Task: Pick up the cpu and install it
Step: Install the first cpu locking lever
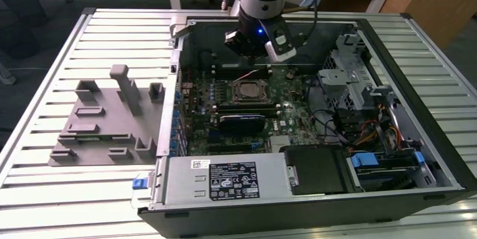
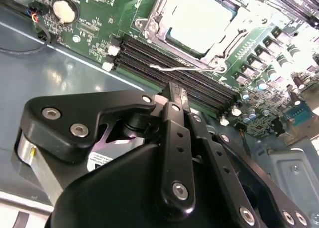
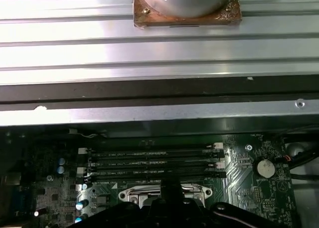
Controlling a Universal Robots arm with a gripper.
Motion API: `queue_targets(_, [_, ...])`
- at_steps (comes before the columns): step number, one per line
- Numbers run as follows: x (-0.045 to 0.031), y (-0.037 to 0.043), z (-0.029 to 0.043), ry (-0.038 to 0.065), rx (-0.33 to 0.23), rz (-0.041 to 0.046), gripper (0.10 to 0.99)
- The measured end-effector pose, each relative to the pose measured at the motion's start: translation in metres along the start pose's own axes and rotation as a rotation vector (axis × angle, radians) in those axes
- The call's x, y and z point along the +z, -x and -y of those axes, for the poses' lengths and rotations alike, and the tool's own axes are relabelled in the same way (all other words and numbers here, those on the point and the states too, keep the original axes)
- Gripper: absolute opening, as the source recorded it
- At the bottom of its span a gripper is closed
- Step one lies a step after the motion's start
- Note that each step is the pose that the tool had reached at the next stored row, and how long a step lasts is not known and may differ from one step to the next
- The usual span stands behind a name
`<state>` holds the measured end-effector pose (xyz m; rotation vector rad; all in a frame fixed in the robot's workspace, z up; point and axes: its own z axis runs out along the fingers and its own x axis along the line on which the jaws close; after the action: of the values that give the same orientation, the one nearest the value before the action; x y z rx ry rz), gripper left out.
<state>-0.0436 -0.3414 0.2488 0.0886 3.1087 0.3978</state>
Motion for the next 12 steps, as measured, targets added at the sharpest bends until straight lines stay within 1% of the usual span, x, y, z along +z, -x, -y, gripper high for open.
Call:
queue_targets(1, [0.0005, 0.0, 0.0001, -0.003, 0.003, 0.004, 0.106])
queue_targets(4, [0.0023, 0.0, 0.0007, -0.013, 0.013, 0.0243, 0.106])
queue_targets(6, [0.004, 0.0, 0.0011, -0.018, 0.019, 0.0337, 0.106])
queue_targets(9, [0.0073, 0.0, 0.002, -0.024, 0.028, 0.0422, 0.106])
queue_targets(12, [0.0097, 0.0, 0.0026, -0.031, 0.034, 0.0462, 0.106])
